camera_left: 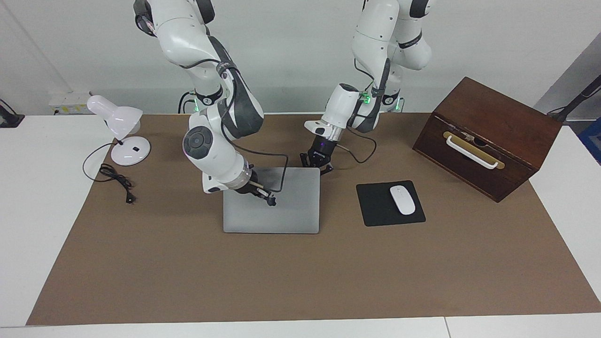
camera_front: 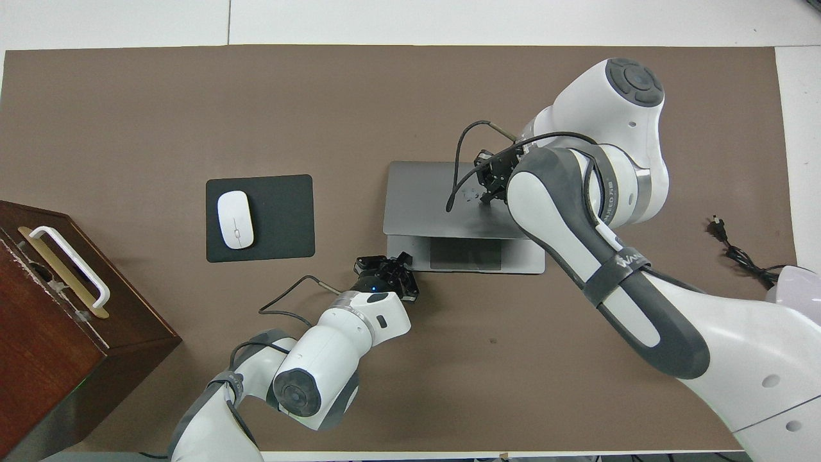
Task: Close laptop with both arms
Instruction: 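Press the screen further down onto the keyboard with the right gripper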
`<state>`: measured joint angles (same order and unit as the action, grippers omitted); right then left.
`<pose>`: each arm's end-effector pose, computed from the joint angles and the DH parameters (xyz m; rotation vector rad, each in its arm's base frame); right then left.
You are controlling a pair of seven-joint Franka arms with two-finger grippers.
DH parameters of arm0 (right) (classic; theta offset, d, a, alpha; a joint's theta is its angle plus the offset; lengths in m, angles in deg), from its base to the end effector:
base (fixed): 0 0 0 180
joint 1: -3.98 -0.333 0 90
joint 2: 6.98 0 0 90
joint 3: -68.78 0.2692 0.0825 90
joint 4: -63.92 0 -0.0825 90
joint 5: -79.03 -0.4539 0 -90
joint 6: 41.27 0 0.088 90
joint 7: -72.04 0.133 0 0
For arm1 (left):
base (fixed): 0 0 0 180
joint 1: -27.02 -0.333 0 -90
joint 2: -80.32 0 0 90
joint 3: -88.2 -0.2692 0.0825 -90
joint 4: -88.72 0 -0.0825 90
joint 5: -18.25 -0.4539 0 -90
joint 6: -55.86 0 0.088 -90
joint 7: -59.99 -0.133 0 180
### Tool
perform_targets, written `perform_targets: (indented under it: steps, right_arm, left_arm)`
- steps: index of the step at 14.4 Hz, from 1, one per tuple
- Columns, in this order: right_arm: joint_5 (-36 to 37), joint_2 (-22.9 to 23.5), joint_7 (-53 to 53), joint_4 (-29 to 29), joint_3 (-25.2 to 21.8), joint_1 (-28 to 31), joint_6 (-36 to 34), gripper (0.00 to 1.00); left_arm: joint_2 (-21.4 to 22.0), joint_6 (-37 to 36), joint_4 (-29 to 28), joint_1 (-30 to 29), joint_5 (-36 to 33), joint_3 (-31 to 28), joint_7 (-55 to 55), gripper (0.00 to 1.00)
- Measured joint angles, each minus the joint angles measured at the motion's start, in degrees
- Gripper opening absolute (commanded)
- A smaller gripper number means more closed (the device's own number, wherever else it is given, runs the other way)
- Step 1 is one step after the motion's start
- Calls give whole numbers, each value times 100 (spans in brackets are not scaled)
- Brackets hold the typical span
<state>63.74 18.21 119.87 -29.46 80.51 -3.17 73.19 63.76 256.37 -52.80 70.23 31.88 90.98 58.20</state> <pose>0.6652 0.2429 0.2684 -2.7386 0.9090 0.3407 0.4050 -0.3778 0.1369 2.5847 -0.7595 0.9508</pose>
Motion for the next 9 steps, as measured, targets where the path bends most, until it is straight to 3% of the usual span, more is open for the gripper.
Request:
perform_targets:
  steps: [9]
  right_arm:
    - [0, -5, -133, -369, 12, -2, 384, 0]
  left_arm:
    - [-4, 10, -1, 0, 0, 1, -32, 0]
